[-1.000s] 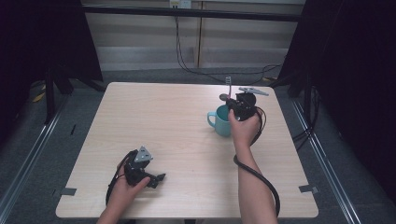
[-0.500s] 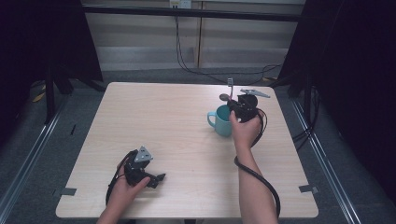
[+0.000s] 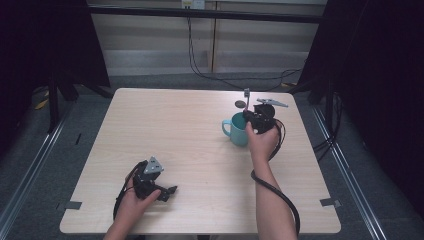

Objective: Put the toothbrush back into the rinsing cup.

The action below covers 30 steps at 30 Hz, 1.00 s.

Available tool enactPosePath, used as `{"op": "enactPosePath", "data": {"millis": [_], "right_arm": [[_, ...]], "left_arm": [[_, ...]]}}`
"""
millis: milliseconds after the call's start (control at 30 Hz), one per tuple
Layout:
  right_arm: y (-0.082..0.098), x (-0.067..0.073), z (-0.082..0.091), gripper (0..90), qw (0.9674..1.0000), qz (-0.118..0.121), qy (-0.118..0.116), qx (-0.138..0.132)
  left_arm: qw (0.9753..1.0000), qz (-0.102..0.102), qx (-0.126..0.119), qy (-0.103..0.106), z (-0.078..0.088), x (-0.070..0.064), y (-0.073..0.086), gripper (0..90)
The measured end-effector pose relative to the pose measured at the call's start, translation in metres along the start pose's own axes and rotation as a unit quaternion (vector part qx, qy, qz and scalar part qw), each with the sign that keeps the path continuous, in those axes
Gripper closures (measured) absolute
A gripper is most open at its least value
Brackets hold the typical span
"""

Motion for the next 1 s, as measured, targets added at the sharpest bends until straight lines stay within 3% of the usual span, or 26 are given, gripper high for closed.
{"op": "enactPosePath", "data": {"millis": [633, 1000], "right_arm": [[0.0037, 0.0006, -0.0050, 78.9, 0.9996, 0.008, 0.006, 0.027], [0.0031, 0.0005, -0.0020, 69.4, 0.9995, 0.015, 0.006, 0.028]], "left_arm": [[1.0000, 0.000, 0.000, 0.000, 0.0000, 0.0000, 0.0000, 0.0], [1.0000, 0.000, 0.001, -0.001, 0.0001, 0.0000, 0.0000, 0.0]]}}
Point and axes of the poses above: each handheld gripper's, and its own axes: z roughly backward along the jaws, y roughly out of its underside, x roughly to its left, the point moved 3 cm from there along -z, roughly forward along the jaws, and after that the axes turned 1 degree about x, right-handed, at the moved point
